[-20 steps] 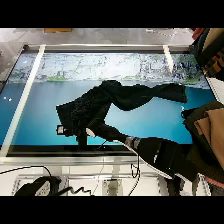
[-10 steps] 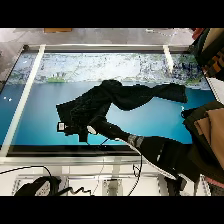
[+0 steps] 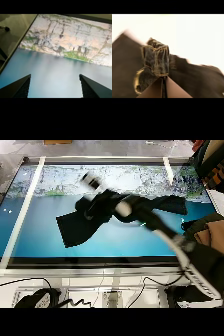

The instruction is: Fold the clothes and pants, and hang the long-sleeved shirts on hangers.

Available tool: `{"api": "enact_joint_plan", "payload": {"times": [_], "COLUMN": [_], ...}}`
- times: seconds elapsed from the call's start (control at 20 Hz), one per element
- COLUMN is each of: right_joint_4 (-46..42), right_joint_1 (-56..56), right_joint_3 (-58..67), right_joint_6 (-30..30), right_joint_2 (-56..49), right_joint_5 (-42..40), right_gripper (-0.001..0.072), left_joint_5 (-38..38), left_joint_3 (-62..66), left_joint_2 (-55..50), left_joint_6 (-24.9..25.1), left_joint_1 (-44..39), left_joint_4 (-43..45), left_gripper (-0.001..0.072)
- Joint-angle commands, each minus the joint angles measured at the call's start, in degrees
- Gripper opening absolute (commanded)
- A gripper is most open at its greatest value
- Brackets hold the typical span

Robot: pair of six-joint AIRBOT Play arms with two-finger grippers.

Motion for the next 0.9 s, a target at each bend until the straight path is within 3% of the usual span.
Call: {"api": "enact_joint_plan", "payload": {"times": [0.0,0.3,0.5,0.85], "right_joint_4": [-0.3,-0.3,2.3,10.1], "right_joint_1": [-15.5,-43.3,-55.0,-57.6], "right_joint_3": [0.0,0.0,-0.2,-0.2], "right_joint_6": [13.0,13.1,10.2,7.7], "right_joint_2": [8.1,14.7,15.9,16.0], "right_joint_5": [9.8,31.1,41.0,42.0], "right_gripper": [0.0016,0.0016,0.0016,0.0018], "left_joint_5": [0.5,-0.1,-3.3,-6.0], "left_joint_3": [-0.2,-9.7,-17.8,-24.2], "left_joint_2": [-0.9,-5.3,-8.6,-17.8], "left_joint_6": [0.0,0.0,-2.1,-2.1], "left_joint_1": [0.0,0.0,0.0,0.3], "left_joint_4": [-1.7,-9.7,-9.7,-8.8], "left_gripper": [0.0695,0.0697,0.0696,0.0696]}}
